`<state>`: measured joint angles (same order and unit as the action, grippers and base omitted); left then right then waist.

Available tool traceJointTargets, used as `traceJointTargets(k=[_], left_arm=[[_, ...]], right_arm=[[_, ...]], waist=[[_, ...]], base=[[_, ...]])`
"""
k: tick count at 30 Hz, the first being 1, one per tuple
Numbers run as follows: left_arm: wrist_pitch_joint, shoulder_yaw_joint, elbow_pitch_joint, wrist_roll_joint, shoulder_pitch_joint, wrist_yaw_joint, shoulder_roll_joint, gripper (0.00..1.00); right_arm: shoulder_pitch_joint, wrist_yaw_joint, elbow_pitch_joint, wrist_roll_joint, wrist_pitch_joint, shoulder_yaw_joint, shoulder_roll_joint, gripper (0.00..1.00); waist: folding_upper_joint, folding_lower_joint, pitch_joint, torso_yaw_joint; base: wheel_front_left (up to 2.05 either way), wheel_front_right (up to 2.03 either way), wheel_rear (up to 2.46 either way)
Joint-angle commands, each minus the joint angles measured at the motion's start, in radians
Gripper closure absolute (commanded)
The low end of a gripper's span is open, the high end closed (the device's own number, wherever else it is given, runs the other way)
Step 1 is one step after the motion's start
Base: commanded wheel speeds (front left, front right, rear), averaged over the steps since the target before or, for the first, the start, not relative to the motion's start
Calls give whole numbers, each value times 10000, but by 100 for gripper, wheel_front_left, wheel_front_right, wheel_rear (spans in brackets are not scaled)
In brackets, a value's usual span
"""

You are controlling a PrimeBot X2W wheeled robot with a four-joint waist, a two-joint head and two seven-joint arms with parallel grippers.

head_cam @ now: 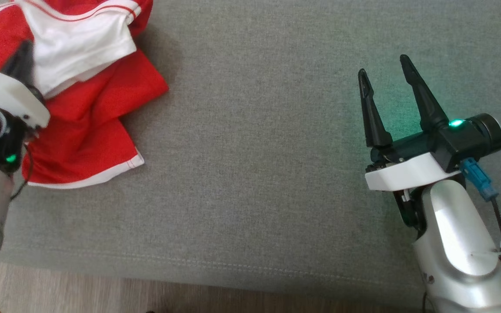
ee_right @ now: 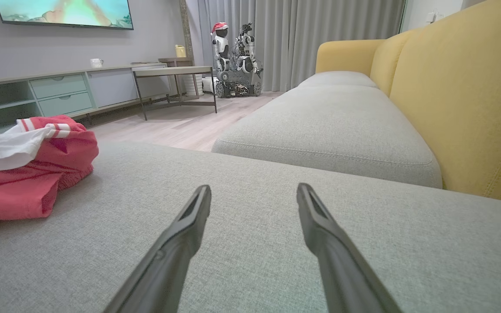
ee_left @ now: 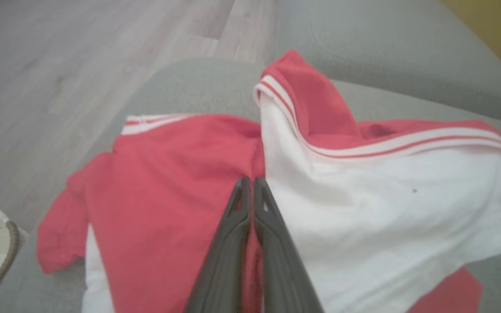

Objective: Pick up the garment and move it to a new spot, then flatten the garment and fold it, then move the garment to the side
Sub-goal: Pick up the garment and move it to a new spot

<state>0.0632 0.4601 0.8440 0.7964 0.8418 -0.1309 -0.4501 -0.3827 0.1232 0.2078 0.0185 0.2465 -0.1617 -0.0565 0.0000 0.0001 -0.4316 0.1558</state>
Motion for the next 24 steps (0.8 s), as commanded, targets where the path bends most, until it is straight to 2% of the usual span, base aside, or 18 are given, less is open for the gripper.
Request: traceJointTargets(k=[1, 5, 8, 12, 15, 20, 24], left_arm=[[518, -298, -155, 62, 632, 3, -791, 100], [1596, -194, -433, -26, 915, 3, -909, 100], [1903, -404, -943, 51, 1019, 2, -969, 100], [1977, -865, -2028, -233, 996, 2, -1102, 100], [1981, -1270, -3002, -444, 800, 2, -962, 100], [1958, -1198, -4044, -550, 630, 28, -767, 100], [1514, -970, -5033, -434, 644, 227, -431, 100]], right_arm=[[-216, 75, -244, -58, 59, -222, 63, 0], [-140, 75, -110, -179, 92, -227, 63, 0], [-33, 75, -20, -340, 118, -199, 63, 0], [162, 75, 136, -595, 140, -198, 63, 0], [293, 75, 122, -792, 147, -173, 63, 0], [453, 75, -28, -1005, 150, -141, 63, 0], [527, 75, -171, -1152, 151, -139, 63, 0]], waist=[[0, -1, 158, 31], [0, -1, 561, 70], [0, -1, 955, 66], [0, -1, 1522, -21], [0, -1, 1895, -145], [0, -1, 2224, -421], [0, -1, 2385, -809]], base=[[0, 0, 0], [0, 0, 0], [0, 0, 0], [0, 0, 0], [0, 0, 0], [0, 0, 0], [0, 0, 0]])
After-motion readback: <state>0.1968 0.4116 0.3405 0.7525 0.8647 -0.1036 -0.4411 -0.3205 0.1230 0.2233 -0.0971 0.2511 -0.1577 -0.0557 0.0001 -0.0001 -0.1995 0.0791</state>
